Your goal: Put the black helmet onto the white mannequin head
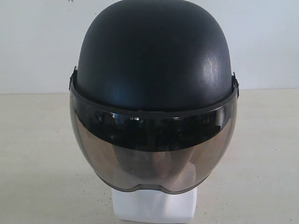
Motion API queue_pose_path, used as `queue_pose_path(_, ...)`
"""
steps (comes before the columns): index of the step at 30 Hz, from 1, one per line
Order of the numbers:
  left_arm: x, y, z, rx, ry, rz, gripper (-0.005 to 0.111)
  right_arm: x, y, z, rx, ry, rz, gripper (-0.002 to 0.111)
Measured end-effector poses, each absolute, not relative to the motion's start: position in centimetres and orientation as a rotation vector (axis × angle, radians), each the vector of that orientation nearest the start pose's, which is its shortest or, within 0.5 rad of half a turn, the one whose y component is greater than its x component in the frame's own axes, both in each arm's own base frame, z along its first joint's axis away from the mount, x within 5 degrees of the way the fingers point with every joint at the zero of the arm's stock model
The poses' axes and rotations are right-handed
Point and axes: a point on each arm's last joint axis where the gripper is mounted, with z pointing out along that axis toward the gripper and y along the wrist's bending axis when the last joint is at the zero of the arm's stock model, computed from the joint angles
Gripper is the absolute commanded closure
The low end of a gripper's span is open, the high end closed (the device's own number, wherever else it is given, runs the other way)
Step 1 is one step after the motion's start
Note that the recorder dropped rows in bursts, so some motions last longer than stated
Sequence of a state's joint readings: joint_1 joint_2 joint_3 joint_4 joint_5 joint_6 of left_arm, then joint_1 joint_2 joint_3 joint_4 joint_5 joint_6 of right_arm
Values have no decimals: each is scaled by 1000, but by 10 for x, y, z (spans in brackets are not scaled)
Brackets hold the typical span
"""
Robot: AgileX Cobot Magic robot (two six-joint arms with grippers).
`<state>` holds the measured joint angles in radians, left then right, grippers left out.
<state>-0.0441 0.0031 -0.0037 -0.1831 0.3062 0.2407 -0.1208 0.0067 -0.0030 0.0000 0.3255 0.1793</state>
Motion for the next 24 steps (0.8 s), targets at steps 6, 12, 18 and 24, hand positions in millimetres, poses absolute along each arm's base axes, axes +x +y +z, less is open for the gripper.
queue_pose_path(6,54,-7,187,137,1779,-33,102,54,0,183,91,1820,80,108)
queue_pose_path(12,54,-7,187,137,1779,-33,102,54,1,183,28,1821,73,108)
queue_pose_path(18,54,-7,187,137,1779,-33,102,54,0,183,43,1821,52,108)
queue_pose_path(24,54,-7,187,137,1779,-33,102,54,0,183,54,1820,53,108)
